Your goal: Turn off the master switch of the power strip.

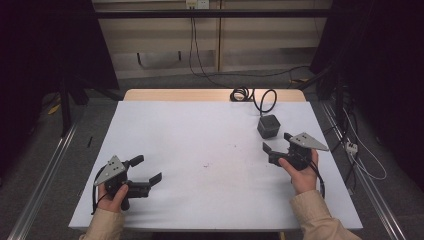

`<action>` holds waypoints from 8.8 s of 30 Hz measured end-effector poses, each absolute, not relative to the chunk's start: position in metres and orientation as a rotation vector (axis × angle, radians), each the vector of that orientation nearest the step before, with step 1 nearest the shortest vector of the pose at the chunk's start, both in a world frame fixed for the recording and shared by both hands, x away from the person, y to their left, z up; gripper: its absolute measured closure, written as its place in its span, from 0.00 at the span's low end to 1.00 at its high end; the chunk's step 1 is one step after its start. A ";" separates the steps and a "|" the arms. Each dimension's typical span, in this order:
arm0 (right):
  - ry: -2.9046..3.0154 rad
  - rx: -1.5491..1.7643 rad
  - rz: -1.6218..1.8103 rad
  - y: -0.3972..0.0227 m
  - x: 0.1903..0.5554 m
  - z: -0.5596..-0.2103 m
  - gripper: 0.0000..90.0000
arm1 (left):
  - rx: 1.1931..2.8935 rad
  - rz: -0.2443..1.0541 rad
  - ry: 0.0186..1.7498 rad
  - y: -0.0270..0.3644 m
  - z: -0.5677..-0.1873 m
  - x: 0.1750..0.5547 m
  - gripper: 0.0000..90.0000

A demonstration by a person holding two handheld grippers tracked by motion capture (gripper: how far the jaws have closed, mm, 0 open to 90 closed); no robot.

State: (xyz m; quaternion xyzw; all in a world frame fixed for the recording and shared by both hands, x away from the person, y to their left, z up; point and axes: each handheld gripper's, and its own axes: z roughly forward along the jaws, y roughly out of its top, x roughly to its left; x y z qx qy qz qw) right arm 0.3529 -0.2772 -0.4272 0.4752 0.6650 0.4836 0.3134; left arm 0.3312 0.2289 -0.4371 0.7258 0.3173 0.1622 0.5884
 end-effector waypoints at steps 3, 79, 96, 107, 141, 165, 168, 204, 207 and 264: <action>1.752 1.254 1.272 -0.278 0.355 -0.427 0.12 | 1.688 0.377 0.741 0.229 -0.437 0.331 0.05; 1.719 1.287 1.224 -0.286 0.402 -0.417 0.16 | 1.682 0.378 0.734 0.231 -0.437 0.332 0.05; 1.712 1.310 1.224 -0.289 0.410 -0.423 0.17 | 1.681 0.377 0.732 0.231 -0.437 0.332 0.05; 1.712 1.323 1.214 -0.293 0.415 -0.421 0.17 | 1.681 0.374 0.736 0.231 -0.437 0.332 0.05; 1.745 1.312 1.211 -0.294 0.431 -0.412 0.59 | 1.685 0.383 0.732 0.233 -0.437 0.333 0.05; 1.761 1.377 1.225 -0.304 0.437 -0.415 0.82 | 1.691 0.383 0.723 0.232 -0.437 0.333 0.05; 1.766 1.378 1.225 -0.304 0.437 -0.414 0.87 | 1.690 0.383 0.723 0.232 -0.437 0.333 0.05; 1.818 1.387 1.216 -0.303 0.449 -0.419 1.00 | 1.687 0.379 0.729 0.232 -0.437 0.333 0.05; 1.825 1.384 1.206 -0.303 0.450 -0.421 1.00 | 1.687 0.378 0.730 0.232 -0.437 0.333 0.05; 1.883 1.338 1.146 -0.300 0.452 -0.431 1.00 | 1.688 0.383 0.730 0.233 -0.437 0.332 0.05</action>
